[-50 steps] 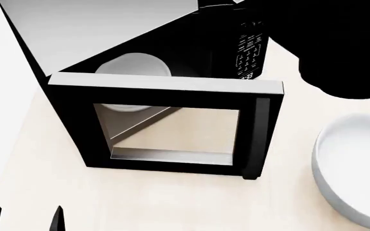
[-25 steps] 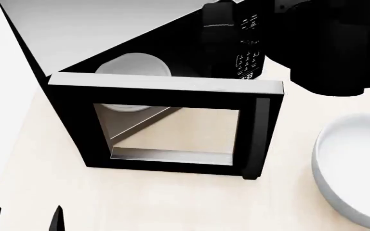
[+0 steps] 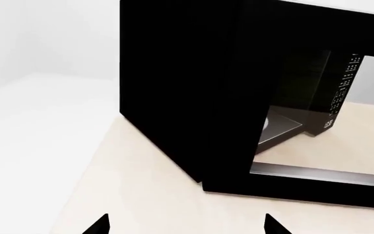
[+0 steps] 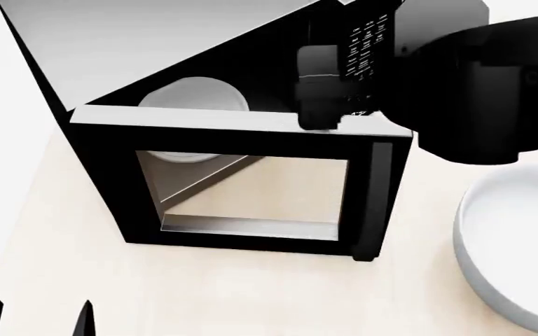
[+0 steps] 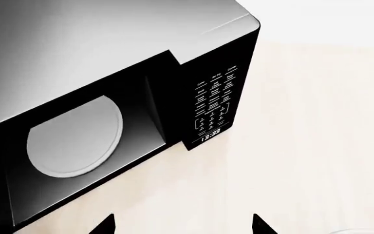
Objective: Open the microwave.
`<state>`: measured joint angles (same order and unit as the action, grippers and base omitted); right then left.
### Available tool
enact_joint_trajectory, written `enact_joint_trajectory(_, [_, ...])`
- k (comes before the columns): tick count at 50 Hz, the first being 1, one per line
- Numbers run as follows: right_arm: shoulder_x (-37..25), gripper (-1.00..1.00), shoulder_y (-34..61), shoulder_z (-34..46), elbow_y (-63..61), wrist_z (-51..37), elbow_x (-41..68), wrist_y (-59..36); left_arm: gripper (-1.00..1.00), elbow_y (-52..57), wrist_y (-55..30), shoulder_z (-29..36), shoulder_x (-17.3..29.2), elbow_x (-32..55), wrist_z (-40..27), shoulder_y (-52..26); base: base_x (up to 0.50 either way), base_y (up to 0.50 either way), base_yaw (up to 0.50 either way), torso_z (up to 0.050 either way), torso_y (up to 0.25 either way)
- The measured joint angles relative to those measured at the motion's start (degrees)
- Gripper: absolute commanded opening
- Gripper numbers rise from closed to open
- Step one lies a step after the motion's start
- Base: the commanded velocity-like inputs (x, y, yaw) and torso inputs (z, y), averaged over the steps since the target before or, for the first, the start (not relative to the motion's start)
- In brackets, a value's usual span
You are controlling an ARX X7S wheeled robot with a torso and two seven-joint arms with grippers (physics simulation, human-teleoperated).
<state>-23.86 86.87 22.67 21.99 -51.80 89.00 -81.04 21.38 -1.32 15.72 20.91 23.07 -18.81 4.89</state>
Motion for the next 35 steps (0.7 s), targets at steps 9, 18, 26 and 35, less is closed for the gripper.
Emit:
enact_joint_trajectory(9, [-0.5, 1.00, -0.4, 0.1, 0.1, -2.0, 2.5, -1.0, 1.00, 0.4, -0.1, 0.1, 0.2, 0.1, -0.2, 0.1, 0.00, 0.00, 0.00, 0.000, 0.000])
enact_joint_trajectory(18, [-1.0, 1.00, -1.2, 0.2, -0.3, -4.2, 5.3, -1.6, 1.00, 0.6, -0.1, 0.1, 0.4, 0.4, -0.3, 0.1, 0.00, 0.00, 0.00, 0.000, 0.000])
enact_joint_trajectory(26, [-1.5, 1.00, -1.7, 0.1, -0.9, -5.5, 7.3, -1.8, 1.00, 0.7, -0.1, 0.1, 0.5, 0.5, -0.4, 0.1, 0.00, 0.00, 0.00, 0.000, 0.000])
enact_joint_trajectory(35, [-2.1, 1.00, -1.9, 0.3, -1.3, -6.7, 9.6, -1.9, 1.00, 0.8, -0.1, 0.2, 0.7, 0.6, -0.6, 0.1, 0.00, 0.00, 0.00, 0.000, 0.000])
